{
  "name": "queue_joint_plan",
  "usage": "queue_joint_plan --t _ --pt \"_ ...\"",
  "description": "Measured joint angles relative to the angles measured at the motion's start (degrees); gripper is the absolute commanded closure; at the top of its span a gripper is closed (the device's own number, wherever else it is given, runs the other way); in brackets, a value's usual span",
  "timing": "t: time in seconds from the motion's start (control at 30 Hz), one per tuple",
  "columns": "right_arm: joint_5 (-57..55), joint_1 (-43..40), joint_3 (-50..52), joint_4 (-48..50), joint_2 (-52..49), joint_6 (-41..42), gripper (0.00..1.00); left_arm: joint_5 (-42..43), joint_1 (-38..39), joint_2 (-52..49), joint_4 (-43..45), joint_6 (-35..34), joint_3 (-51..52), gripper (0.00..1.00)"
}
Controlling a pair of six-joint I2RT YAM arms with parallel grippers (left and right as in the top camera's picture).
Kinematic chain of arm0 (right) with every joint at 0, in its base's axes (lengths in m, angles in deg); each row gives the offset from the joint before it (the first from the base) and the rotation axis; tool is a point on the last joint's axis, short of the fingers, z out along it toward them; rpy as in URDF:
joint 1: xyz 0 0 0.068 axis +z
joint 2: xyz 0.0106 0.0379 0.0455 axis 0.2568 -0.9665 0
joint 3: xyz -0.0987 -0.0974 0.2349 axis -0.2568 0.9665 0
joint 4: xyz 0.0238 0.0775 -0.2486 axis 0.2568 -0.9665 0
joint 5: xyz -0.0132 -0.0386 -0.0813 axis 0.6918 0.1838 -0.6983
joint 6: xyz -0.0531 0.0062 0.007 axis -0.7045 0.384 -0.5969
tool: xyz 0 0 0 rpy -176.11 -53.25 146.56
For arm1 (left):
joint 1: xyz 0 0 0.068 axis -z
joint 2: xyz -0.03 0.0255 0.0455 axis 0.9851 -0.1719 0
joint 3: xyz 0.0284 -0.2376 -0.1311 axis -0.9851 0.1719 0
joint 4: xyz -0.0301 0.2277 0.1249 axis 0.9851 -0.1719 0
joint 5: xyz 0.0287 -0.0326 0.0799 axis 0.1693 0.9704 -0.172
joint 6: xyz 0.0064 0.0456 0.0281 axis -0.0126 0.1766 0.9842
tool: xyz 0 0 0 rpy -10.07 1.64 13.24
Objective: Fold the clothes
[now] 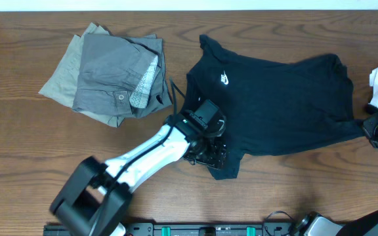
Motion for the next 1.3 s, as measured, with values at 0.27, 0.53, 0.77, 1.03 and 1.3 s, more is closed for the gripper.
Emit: queue_joint_plan --t 0.27,0.53,0.77,1.03,1.3 --pt "0.0 0.0 0.0 0.0 0.0 0.0 0.99 5.6 -1.8 -3.3 -0.1 -3.2 0.2 0.36" --pt "0.1 0.0 0.0 -0.1 0.0 0.0 0.99 7.8 -2.6 -5.6 1.0 -4.6 0.2 0.50" --pt "0.9 0.0 0.0 -0.1 0.0 0.0 0.99 9.3 -3.7 -8.3 0.4 -7.8 0.2 0.50" --pt "1.2 0.0 0.0 -0.2 0.0 0.0 0.99 10.3 -6.2 -9.9 2.2 -9.5 0.2 0.94" --pt "1.3 0.0 0.0 -0.3 0.0 -0.1 0.99 7.1 -6.2 -9.0 -2.9 -8.6 -0.7 0.94"
